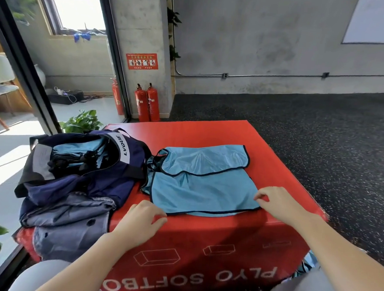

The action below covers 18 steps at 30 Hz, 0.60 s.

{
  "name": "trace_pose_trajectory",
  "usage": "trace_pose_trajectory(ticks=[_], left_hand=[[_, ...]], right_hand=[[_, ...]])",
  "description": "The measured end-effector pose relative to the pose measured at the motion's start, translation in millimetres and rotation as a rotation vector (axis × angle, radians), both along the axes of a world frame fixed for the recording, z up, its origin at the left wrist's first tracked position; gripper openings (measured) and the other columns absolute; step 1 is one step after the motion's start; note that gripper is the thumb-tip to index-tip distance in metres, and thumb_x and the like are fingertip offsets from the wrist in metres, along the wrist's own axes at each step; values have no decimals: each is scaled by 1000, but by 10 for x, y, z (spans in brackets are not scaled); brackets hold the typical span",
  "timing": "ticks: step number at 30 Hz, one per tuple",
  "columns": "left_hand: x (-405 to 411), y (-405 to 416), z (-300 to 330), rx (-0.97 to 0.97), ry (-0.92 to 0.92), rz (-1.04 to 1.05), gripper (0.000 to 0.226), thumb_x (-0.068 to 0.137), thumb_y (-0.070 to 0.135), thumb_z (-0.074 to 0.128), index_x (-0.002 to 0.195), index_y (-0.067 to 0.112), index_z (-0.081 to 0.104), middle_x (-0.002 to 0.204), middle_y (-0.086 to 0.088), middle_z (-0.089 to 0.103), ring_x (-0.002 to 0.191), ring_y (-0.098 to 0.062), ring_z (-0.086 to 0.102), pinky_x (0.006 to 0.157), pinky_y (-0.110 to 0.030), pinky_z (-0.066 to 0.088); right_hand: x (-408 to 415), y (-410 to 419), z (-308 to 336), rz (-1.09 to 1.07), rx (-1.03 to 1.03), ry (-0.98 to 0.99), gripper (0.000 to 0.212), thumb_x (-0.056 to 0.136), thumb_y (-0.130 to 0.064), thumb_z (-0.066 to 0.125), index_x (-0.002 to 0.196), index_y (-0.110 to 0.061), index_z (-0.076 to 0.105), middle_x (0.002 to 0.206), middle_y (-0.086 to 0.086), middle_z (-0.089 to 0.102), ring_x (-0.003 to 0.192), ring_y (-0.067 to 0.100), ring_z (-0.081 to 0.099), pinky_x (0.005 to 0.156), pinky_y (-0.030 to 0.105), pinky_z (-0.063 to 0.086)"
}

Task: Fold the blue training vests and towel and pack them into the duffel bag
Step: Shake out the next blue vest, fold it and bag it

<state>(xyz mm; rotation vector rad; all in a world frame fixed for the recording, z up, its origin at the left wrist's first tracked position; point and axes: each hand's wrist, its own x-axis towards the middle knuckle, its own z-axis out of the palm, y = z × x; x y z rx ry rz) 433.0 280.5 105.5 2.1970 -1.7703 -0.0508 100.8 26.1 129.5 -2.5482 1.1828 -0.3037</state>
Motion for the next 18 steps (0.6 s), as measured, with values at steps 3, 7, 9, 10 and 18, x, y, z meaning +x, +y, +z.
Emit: trace_pose_trajectory(ticks=[3, 7, 9, 10, 18], left_hand=[[-37, -184, 53, -73, 40, 36, 22, 96, 39, 60, 109, 30, 75, 101, 18, 68, 107, -10, 59, 97, -36, 46], [1, -545, 106, -157, 114, 73, 23, 97, 32, 60, 113, 26, 74, 111, 12, 73, 111, -11, 61, 96, -27, 46], [38, -744, 119, -199, 176, 96, 24, 97, 28, 59, 116, 24, 73, 114, 11, 72, 112, -10, 62, 95, -22, 44], [53, -841, 127, -211, 204, 106, 24, 97, 25, 59, 118, 24, 72, 116, 10, 72, 113, -10, 62, 95, -20, 43], [200, -1501, 111, -238, 171, 140, 26, 92, 24, 68, 118, 22, 71, 117, 5, 69, 119, -21, 54, 101, -43, 44]], right_hand=[[193, 34, 43, 17, 48, -61, 15, 96, -21, 63, 100, -28, 75, 99, -17, 69, 96, 4, 63, 89, 25, 48], [546, 22, 90, 44, 96, -124, 15, 98, -22, 62, 105, -25, 75, 106, -14, 69, 75, -11, 60, 70, 9, 43], [761, -20, 94, 59, 102, -142, 16, 98, -22, 62, 108, -22, 75, 108, -13, 69, 63, -16, 55, 62, 6, 40], [865, -44, 96, 69, 99, -145, 17, 98, -22, 62, 109, -21, 74, 108, -13, 68, 65, -16, 56, 62, 4, 38], [1626, -283, -66, 175, 98, -179, 16, 96, -29, 63, 107, -23, 74, 110, -8, 71, 102, 9, 64, 90, 29, 51]])
